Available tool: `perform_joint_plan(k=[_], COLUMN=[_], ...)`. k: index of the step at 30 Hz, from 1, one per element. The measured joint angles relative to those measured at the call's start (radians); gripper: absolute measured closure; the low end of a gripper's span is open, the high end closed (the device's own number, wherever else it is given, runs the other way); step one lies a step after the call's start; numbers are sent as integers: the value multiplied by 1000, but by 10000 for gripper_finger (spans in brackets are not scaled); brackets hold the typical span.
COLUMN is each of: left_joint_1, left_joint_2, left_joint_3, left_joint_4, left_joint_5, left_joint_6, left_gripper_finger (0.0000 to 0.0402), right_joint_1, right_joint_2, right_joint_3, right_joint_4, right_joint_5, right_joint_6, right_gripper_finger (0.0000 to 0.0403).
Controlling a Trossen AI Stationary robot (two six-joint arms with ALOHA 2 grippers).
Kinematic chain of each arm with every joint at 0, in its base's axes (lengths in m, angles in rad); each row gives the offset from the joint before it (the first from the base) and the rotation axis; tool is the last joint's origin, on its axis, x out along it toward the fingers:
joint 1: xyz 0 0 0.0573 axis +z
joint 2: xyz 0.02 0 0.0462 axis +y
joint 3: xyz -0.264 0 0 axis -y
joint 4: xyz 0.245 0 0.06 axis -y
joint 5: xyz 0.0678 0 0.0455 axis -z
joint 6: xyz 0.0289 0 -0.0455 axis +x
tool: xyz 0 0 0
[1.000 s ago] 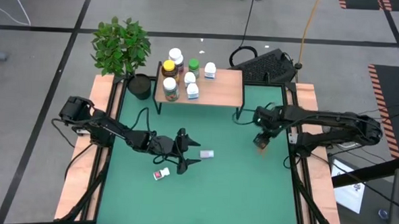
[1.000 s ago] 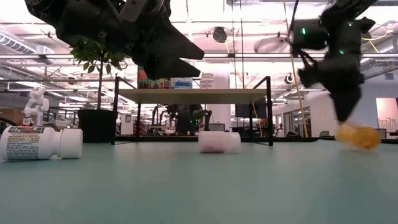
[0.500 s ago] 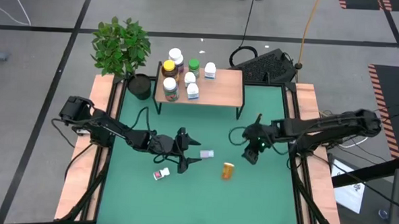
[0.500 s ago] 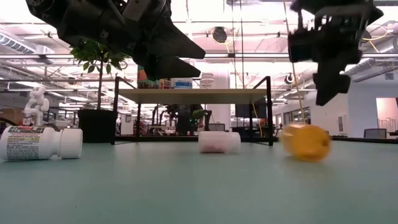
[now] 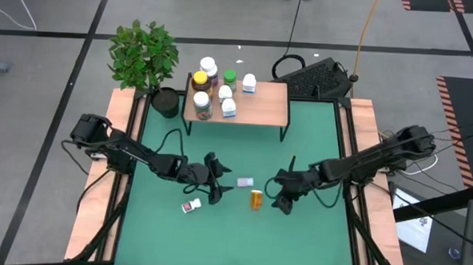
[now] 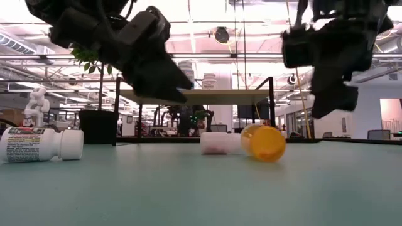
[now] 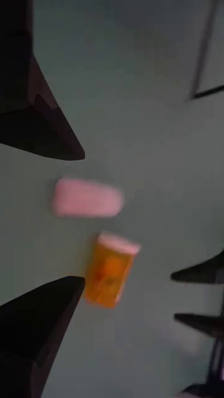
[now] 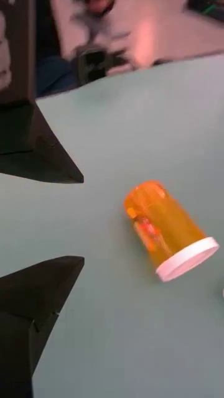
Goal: Pick and place medicine bottles onto shelf by color
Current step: Put the orange pill bottle on the shelf
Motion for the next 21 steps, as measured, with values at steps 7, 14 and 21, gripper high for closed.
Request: perform_joint_plan(k=[7,14,21], left_joint_1=[-110,-131,-130], left_joint_2=[94,143,143], left_joint_3=[-2,-1,0], left_joint_4=[13,97,71], left_joint_5=[-40,-72,-68], left_joint_6=[-69,-25,-97], left_gripper_finger=[78,78,78], right_joint_1=[-13,-73,-113], right_joint_2=[140,293,362], right_joint_3=[-32,-1,160], right_joint_4=[244,370,181], right_joint_5=[-24,-133,-135], right_joint_6=[201,380,418], right_gripper_finger=[160,65,52])
